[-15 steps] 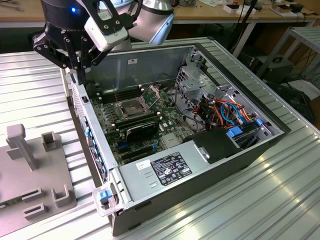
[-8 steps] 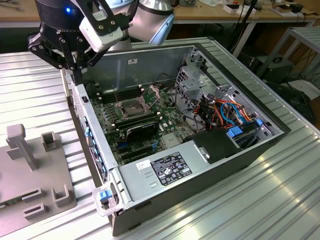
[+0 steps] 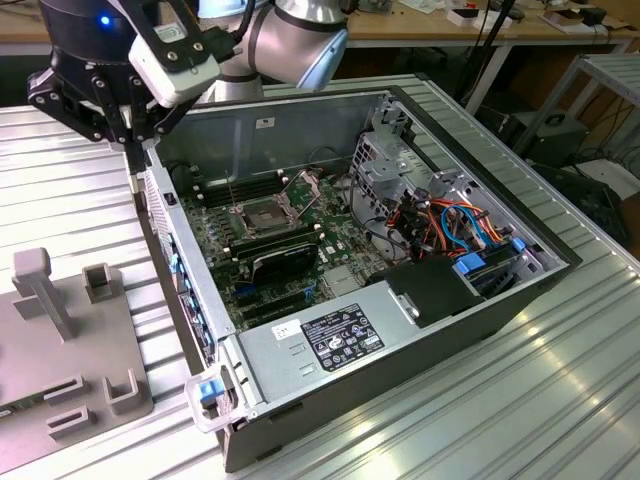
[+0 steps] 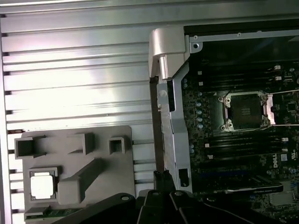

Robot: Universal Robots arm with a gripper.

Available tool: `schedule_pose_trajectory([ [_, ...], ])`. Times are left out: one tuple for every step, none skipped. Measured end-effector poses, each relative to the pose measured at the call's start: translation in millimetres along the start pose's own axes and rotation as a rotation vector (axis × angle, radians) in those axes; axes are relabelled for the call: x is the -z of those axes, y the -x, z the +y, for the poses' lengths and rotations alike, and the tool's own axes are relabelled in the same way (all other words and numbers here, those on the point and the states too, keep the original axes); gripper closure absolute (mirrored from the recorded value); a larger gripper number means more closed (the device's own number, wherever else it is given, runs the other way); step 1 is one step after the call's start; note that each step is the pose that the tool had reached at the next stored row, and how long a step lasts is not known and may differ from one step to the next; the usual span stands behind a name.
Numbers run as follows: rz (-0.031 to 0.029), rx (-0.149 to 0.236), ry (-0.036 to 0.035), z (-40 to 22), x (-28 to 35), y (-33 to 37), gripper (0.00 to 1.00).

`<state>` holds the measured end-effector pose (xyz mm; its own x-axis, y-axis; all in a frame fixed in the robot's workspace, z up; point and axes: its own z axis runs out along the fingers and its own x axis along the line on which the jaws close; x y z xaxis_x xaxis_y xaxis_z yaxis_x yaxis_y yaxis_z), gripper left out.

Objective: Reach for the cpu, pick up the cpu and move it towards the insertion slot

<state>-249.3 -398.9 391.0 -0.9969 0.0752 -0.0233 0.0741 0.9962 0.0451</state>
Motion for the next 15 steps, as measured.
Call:
schedule_pose_trajectory([
  [0.0, 0.0, 0.0, -0.2, 0.0, -2.4, 0.89],
  [0.0, 0.0, 0.0, -0.4, 0.1, -5.3, 0.89],
  [0.0, 0.0, 0.0001, -0.5, 0.2, -7.3, 0.89],
  [0.0, 0.0, 0.0, -0.8, 0.2, -10.6, 0.89],
  [0.0, 0.0, 0.0, -0.9, 0.3, -12.8, 0.89],
  [-0.0001, 0.0, 0.0001, -1.1, 0.3, -15.4, 0.89],
  [0.0, 0.0, 0.0, -1.4, 0.4, -19.0, 0.89],
  [0.0, 0.0, 0.0, -1.7, 0.5, -22.2, 0.89],
  [0.0, 0.0, 0.0, -1.8, 0.5, -24.2, 0.89],
  [0.0, 0.0, 0.0, -1.9, 0.5, -26.2, 0.89],
  [0.0, 0.0, 0.0, -2.1, 0.6, -28.6, 0.89],
  [0.0, 0.0, 0.0, -2.3, 0.6, -30.5, 0.89],
  [0.0, 0.0, 0.0, -2.5, 0.7, -33.6, 0.89],
  [0.0, 0.0, 0.0, -2.7, 0.7, -36.6, 0.89],
  [-0.0001, 0.0, 0.0001, -2.9, 0.7, -39.6, 0.89],
])
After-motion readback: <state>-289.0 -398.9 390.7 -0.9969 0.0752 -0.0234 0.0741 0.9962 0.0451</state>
